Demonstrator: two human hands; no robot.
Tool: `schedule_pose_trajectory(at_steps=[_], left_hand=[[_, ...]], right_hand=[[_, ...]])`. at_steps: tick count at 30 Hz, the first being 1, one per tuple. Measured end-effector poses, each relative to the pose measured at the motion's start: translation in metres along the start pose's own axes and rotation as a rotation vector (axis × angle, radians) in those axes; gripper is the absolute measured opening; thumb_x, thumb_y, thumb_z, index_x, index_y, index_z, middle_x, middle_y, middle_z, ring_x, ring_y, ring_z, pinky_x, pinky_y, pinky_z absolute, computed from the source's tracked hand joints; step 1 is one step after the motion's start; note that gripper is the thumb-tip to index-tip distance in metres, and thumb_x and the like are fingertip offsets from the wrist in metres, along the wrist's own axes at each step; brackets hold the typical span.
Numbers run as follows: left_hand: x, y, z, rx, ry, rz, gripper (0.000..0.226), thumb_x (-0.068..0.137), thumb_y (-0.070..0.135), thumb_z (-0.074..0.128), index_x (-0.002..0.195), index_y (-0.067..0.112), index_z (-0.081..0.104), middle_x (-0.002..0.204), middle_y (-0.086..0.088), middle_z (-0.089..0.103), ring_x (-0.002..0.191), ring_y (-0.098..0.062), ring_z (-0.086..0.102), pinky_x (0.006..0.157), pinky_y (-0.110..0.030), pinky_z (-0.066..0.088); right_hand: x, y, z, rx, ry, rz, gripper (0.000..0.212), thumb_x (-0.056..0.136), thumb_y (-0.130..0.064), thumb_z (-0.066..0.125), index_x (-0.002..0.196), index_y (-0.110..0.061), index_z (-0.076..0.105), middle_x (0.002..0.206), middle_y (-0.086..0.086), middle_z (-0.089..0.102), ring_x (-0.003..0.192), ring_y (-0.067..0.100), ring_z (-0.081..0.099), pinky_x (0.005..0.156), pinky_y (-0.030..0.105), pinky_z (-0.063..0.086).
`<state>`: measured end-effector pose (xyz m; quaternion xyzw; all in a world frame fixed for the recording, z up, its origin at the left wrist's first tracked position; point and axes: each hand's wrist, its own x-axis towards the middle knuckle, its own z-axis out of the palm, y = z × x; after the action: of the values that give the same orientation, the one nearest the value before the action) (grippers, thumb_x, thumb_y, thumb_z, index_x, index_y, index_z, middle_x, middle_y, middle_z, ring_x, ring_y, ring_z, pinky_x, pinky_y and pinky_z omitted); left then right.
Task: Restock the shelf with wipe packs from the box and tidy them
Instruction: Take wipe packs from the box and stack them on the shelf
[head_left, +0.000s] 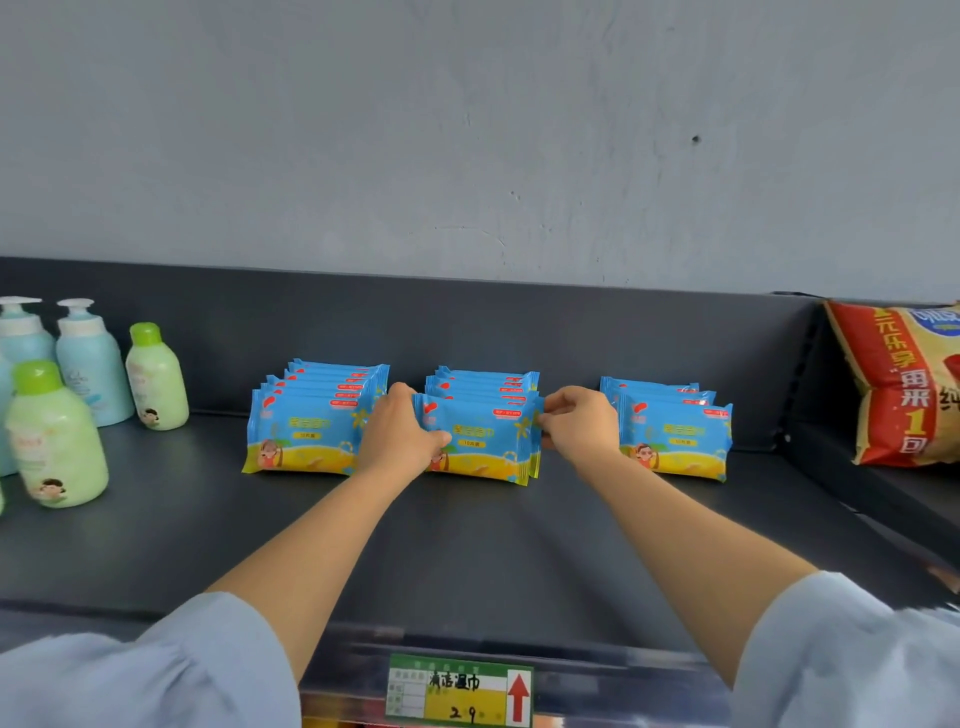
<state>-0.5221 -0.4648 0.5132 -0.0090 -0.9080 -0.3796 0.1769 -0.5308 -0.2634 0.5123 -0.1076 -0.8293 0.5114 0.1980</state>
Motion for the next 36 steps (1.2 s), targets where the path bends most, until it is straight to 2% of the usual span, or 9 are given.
schedule_pose_trajectory(at_steps=[2,6,9,12,18,22,28,31,36], left_hand=[[-0.001,-0.001,0.001,-0.004,-0.030,-0.007,0.057,0.073,0.024,0.081,0.115,0.015,0.044,0.118,-0.003,0.055,0.099,-0.017,0.053,0.073,-0.030,0.044],[-0.005,0.002,0.001,0.041,-0.044,0.007,0.092,0.070,0.024,0.085,0.141,0.013,0.028,0.145,-0.004,0.039,0.130,-0.023,0.043,0.099,-0.040,0.043],[-0.010,0.005,0.001,0.133,-0.034,0.034,0.098,0.073,0.028,0.082,0.147,0.017,0.019,0.146,-0.007,0.031,0.130,-0.025,0.043,0.095,-0.041,0.046],[-0.014,0.006,0.002,0.312,0.042,0.135,0.091,0.075,0.035,0.079,0.144,0.020,0.021,0.137,-0.006,0.033,0.123,-0.023,0.044,0.086,-0.037,0.049],[-0.019,0.005,0.008,0.515,0.122,0.377,0.084,0.080,0.033,0.074,0.146,0.016,0.024,0.142,-0.009,0.031,0.130,-0.025,0.036,0.100,-0.033,0.040],[-0.022,0.007,0.007,0.583,0.111,0.450,0.078,0.083,0.030,0.070,0.145,0.017,0.026,0.144,-0.008,0.031,0.129,-0.024,0.036,0.098,-0.032,0.040],[-0.026,0.019,0.004,0.635,0.071,0.537,0.064,0.086,0.029,0.066,0.141,0.017,0.035,0.144,-0.006,0.035,0.131,-0.024,0.033,0.098,-0.033,0.038],[-0.030,0.027,0.007,0.617,0.058,0.583,0.054,0.087,0.027,0.065,0.135,0.016,0.042,0.138,-0.005,0.040,0.127,-0.023,0.036,0.095,-0.032,0.039],[-0.044,0.048,0.019,0.610,-0.005,0.664,0.044,0.089,0.027,0.061,0.130,0.018,0.047,0.127,0.000,0.047,0.118,-0.021,0.041,0.091,-0.032,0.041]], right_hand=[[0.000,0.000,0.000,0.007,0.002,0.011,0.022,0.086,-0.007,0.065,0.076,-0.027,0.062,0.089,0.000,0.071,0.080,0.020,0.071,0.076,0.040,0.060],[0.000,0.002,0.001,0.027,-0.007,0.022,0.018,0.086,-0.008,0.063,0.084,-0.025,0.066,0.092,-0.002,0.072,0.084,0.020,0.071,0.078,0.040,0.060],[-0.002,0.003,0.001,0.024,-0.012,0.015,0.019,0.087,-0.007,0.061,0.085,-0.025,0.066,0.093,-0.002,0.071,0.086,0.020,0.070,0.078,0.040,0.060],[-0.006,0.001,-0.001,-0.017,-0.021,-0.007,0.018,0.089,-0.007,0.058,0.097,-0.020,0.066,0.099,0.000,0.070,0.091,0.020,0.068,0.082,0.041,0.058],[-0.015,0.000,-0.007,-0.145,-0.011,-0.028,0.030,0.093,-0.010,0.055,0.122,-0.015,0.060,0.118,0.005,0.065,0.107,0.022,0.061,0.089,0.034,0.053],[-0.022,-0.002,-0.014,-0.246,-0.005,-0.077,0.030,0.095,-0.012,0.053,0.124,-0.015,0.059,0.120,0.004,0.064,0.109,0.022,0.059,0.089,0.032,0.050],[-0.040,-0.005,-0.030,-0.595,0.008,-0.197,0.029,0.095,-0.022,0.054,0.124,-0.019,0.057,0.113,0.000,0.066,0.104,0.022,0.060,0.074,0.030,0.046],[-0.051,-0.002,-0.043,-0.719,0.010,-0.225,0.030,0.095,-0.024,0.054,0.124,-0.020,0.056,0.115,0.002,0.064,0.106,0.025,0.059,0.078,0.032,0.051],[-0.077,0.004,-0.074,-0.869,0.058,-0.233,0.027,0.092,-0.022,0.053,0.118,-0.017,0.058,0.122,0.007,0.061,0.105,0.030,0.058,0.072,0.033,0.046]])
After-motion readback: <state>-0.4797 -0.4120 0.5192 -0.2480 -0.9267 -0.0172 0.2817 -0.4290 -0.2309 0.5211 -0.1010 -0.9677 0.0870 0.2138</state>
